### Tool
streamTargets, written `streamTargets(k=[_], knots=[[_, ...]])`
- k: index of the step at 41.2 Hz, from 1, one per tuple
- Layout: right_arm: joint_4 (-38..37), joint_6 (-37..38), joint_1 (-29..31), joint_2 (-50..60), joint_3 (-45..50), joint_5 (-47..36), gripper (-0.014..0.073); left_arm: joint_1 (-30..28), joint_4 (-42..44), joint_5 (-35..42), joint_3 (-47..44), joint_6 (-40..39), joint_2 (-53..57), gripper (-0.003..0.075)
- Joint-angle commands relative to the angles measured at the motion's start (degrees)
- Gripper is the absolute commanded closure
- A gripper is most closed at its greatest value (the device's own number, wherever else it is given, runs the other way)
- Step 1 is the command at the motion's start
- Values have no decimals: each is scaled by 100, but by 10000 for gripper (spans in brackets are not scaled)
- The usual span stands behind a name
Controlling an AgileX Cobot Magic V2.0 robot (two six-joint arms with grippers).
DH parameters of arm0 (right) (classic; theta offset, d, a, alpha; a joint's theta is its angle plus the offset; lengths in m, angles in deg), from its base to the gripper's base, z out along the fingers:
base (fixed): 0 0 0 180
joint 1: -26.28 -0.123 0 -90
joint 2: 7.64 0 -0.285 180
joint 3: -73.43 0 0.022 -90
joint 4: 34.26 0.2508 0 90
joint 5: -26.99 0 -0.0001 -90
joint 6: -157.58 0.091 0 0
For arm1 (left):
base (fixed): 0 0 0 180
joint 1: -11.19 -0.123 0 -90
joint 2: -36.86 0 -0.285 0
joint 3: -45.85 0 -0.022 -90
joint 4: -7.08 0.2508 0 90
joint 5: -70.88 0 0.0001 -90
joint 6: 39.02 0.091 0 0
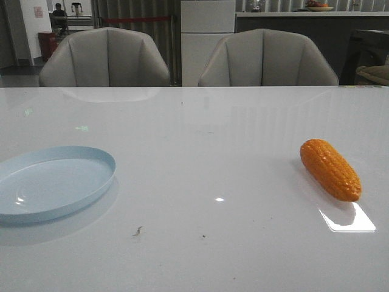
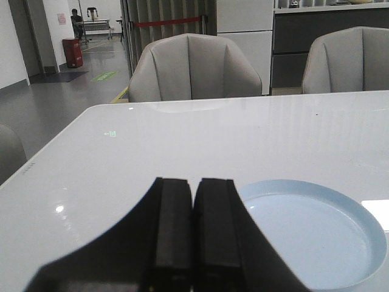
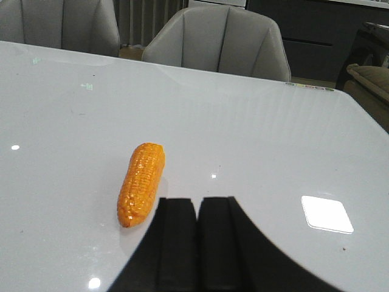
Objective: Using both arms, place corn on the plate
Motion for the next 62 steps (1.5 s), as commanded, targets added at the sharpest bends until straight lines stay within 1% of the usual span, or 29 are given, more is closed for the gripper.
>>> streamTargets(k=[1, 32, 39, 44, 50, 53, 55, 58, 62], knots=[[28, -21, 6, 142, -125, -513, 573, -16, -62, 425, -209, -23, 99, 631], [28, -21, 5, 142, -125, -549, 573, -16, -62, 440, -209, -23, 99, 631], [28, -21, 5, 142, -125, -592, 573, -16, -62, 700, -209, -23, 99, 631], [28, -21, 5, 142, -125, -702, 573, -16, -62, 1193, -209, -23, 99, 631], [28, -21, 5, 142, -130, -1304, 573, -16, -62, 1824, -186, -23, 99, 631], [28, -21, 5, 142, -136, -1756, 573, -16, -62, 1857, -39, -23, 99, 631], [28, -21, 5, 138, -210, -1903, 573, -16, -62, 1844, 76, -23, 99, 631], [28, -21, 5, 138, -486, -1707, 573, -16, -62, 1800, 323, -23, 99, 631], [28, -21, 5, 138, -1133, -1090, 573, -16, -52, 1765, 688, -23, 88, 631]])
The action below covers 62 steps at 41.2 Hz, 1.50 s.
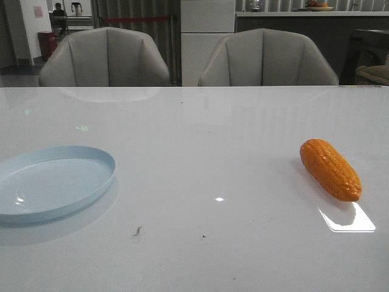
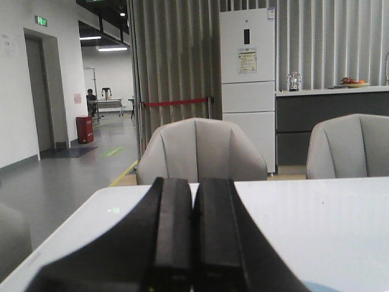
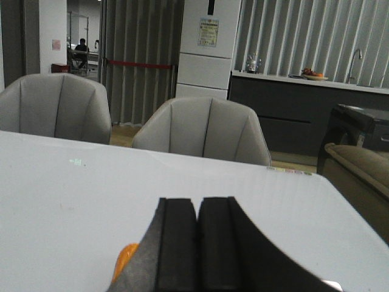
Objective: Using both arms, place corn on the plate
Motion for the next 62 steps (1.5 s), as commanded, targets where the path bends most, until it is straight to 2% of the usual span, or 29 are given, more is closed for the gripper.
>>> streamTargets(k=[1, 7, 16, 27, 40, 48, 55, 58, 62], knots=[[28, -21, 5, 138, -803, 54, 573, -16, -48, 451, 547, -23, 88, 631], [28, -21, 5, -81, -1798, 828, 573, -16, -33, 174, 1113, -23, -36, 631], [28, -21, 5, -934, -2672, 718, 573, -16, -33, 149, 1807, -23, -583, 631], [28, -21, 5, -2586, -3806, 1370, 573, -16, -25, -1038, 2995, -23, -1961, 631], [28, -21, 5, -4465, -3872, 1588, 573, -16, -25, -1493, 3153, -23, -3515, 631], [34, -21, 5, -5238, -3872, 2277, 573, -16, -36, -1913, 3153, -23, -4166, 631], [432, -21, 5, -5721, -3872, 2688, 571, -16, -72, -2033, 3153, -23, -4527, 631], [495, -21, 5, -5809, -3872, 2688, 555, -16, -72, -2043, 3153, -23, -4623, 610], [523, -21, 5, -5886, -3872, 2690, 464, -16, -72, -2043, 3153, -23, -4747, 521]])
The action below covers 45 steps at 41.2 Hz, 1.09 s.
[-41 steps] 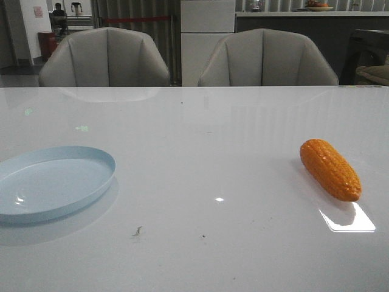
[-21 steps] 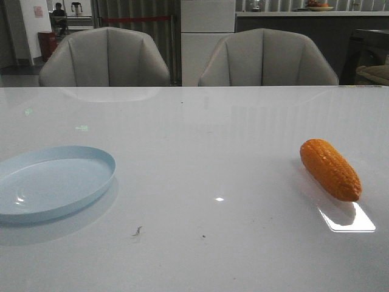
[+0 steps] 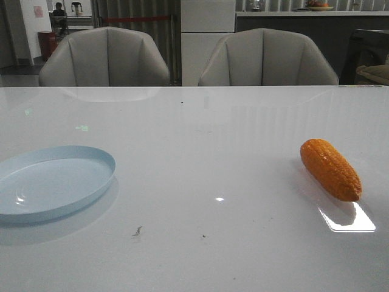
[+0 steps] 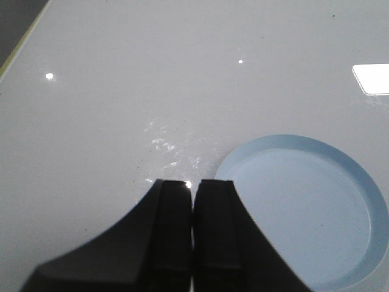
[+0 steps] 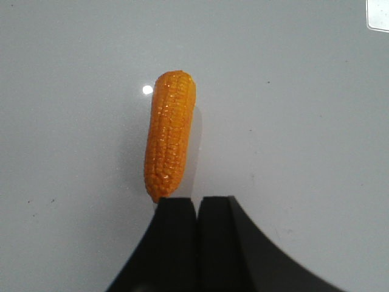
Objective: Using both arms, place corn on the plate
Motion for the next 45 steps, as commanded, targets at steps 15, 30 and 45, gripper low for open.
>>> streamTargets(k=[15, 30, 45], knots=[[83, -21, 5, -14, -195, -330, 41, -8, -85, 464, 198, -36, -516, 213], [118, -21, 5, -14, -195, -318, 43, -8, -360, -861, 1199, -128, -1530, 212], [123, -21, 5, -14, -195, -170, 43, -8, -360, -2318, 3461, -181, -3822, 212]])
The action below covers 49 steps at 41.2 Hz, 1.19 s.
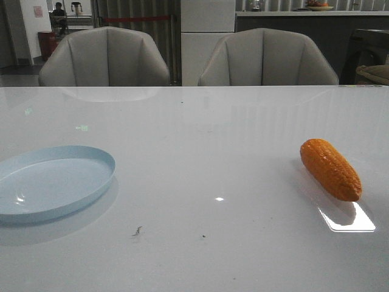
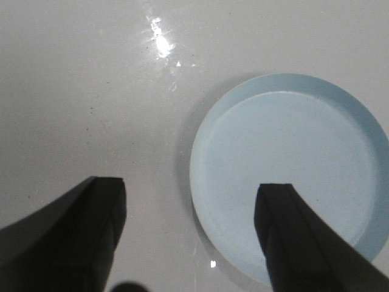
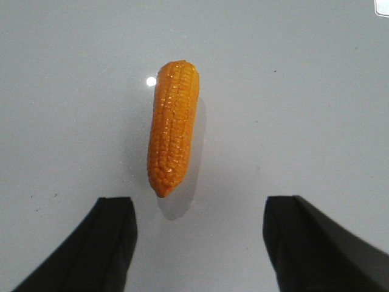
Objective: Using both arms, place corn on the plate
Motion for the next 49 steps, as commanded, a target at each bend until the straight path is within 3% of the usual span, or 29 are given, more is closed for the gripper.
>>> streamTargets(k=[1, 16, 49], knots=[[65, -21, 5, 68, -195, -222, 43, -8, -69, -62, 631, -62, -420, 212], [71, -21, 5, 68, -195, -213, 43, -8, -69, -1152, 1588, -62, -2172, 212], [71, -21, 5, 68, -195, -218, 43, -8, -59, -941, 1588, -62, -2620, 213]])
